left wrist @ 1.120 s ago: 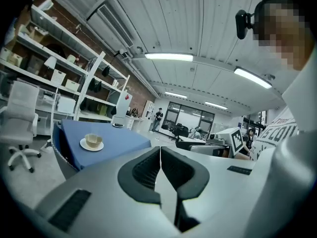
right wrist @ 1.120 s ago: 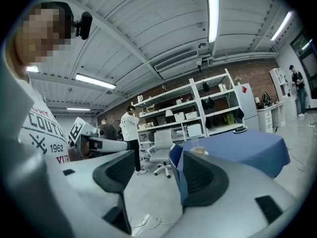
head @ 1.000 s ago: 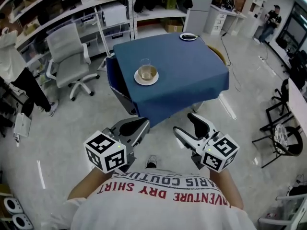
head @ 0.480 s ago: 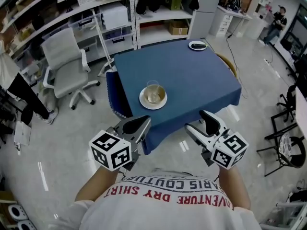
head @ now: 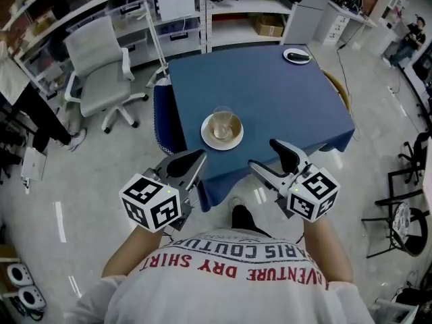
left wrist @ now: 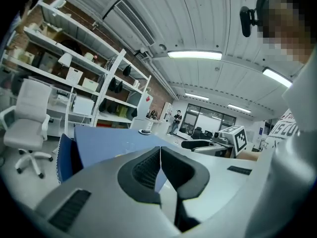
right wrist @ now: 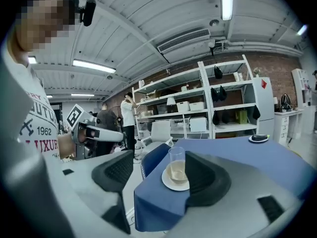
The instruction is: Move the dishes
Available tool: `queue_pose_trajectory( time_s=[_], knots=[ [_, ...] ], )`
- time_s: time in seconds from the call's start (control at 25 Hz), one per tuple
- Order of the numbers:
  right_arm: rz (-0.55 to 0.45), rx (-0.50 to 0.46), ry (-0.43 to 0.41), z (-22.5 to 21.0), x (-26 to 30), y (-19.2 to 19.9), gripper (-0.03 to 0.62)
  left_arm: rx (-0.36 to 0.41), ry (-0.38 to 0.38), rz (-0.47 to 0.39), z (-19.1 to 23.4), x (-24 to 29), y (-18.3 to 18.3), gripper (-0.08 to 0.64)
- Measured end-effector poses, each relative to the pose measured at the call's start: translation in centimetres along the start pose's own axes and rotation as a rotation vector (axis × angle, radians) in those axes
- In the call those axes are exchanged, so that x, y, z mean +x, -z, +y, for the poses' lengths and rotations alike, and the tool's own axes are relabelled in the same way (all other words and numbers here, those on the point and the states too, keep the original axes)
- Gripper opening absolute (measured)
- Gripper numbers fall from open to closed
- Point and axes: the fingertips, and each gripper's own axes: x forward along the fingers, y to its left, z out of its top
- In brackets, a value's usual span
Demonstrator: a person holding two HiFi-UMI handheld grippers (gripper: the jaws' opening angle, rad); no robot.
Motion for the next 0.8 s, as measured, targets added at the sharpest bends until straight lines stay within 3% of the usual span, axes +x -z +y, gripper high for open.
queue_pose_trajectory(
  time_s=[0.8],
  knots=[
    [0.163,-0.126,-0.246,-5.4,12.8,2.5,0.322,-0.136,-0.278,-0.036,7.3,2.9,-2.0,0.029]
  ],
)
